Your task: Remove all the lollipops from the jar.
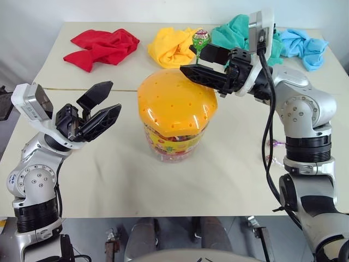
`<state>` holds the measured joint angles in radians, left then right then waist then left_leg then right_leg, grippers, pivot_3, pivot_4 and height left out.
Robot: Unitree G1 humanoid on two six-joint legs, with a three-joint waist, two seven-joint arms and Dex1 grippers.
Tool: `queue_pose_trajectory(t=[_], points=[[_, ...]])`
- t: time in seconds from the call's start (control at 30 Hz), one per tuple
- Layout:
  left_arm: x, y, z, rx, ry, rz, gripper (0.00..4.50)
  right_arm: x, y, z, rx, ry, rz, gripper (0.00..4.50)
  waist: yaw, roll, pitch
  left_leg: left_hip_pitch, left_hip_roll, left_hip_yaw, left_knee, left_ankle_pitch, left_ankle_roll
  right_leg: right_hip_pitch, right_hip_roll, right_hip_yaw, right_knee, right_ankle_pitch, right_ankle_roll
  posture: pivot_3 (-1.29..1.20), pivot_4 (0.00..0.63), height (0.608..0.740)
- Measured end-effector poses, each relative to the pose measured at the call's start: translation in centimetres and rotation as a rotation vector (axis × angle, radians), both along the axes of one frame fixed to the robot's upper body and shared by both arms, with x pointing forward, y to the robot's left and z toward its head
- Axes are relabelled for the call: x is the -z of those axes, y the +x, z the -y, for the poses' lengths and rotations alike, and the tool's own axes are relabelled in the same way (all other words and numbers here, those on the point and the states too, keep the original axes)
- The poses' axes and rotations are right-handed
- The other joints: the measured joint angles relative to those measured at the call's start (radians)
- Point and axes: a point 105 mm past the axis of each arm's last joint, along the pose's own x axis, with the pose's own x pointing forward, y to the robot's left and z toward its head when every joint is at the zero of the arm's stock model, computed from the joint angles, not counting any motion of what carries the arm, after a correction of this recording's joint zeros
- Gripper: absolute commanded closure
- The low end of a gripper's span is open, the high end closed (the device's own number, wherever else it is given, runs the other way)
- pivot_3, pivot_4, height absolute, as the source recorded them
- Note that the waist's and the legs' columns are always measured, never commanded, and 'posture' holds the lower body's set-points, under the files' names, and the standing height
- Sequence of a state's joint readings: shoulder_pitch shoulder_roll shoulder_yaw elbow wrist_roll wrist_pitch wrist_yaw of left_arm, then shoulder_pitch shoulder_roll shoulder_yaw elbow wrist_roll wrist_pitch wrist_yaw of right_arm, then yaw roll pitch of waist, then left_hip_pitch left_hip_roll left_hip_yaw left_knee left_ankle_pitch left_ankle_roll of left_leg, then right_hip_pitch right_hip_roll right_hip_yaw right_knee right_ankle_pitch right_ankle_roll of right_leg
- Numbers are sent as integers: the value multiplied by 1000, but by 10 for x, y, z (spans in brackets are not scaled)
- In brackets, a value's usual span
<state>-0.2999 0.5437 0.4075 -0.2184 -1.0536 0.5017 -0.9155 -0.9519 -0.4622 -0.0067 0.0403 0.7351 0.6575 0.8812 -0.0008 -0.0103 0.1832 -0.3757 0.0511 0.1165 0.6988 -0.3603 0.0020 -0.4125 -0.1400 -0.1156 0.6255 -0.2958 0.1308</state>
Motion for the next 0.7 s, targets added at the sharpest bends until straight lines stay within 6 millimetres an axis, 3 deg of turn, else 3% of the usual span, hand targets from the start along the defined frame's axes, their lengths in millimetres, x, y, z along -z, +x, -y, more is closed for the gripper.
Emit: queue_pose_trajectory(t=[0.33, 0.47, 0.6, 0.7], points=[[-2, -1, 2, 16, -14, 10, 0, 3, 6, 1, 4, -21, -24, 4361, -6, 0, 0, 0, 1, 0, -1, 0, 0, 0, 0, 0, 0, 0, 0, 0, 150, 740], [-5, -5, 3, 54, -5, 28, 0, -7, 2, 8, -21, 22, 2, 4435, -5, 0, 0, 0, 0, 0, -2, 0, 0, -1, 0, 0, 0, 0, 0, 0, 150, 740], [-7, -13, 2, 115, 90, 32, 0, -29, -7, 33, -38, 95, 70, 4435, -3, 0, 0, 0, 0, 1, -2, 0, 0, -1, 0, 0, 0, 0, 0, 0, 150, 740], [-3, -24, 2, 195, 252, 48, 0, -39, -13, 84, 101, -2, 143, 4435, 8, 0, 0, -1, 0, 0, -2, 0, 0, -1, 0, -1, -3, 0, 0, 0, 150, 740]])
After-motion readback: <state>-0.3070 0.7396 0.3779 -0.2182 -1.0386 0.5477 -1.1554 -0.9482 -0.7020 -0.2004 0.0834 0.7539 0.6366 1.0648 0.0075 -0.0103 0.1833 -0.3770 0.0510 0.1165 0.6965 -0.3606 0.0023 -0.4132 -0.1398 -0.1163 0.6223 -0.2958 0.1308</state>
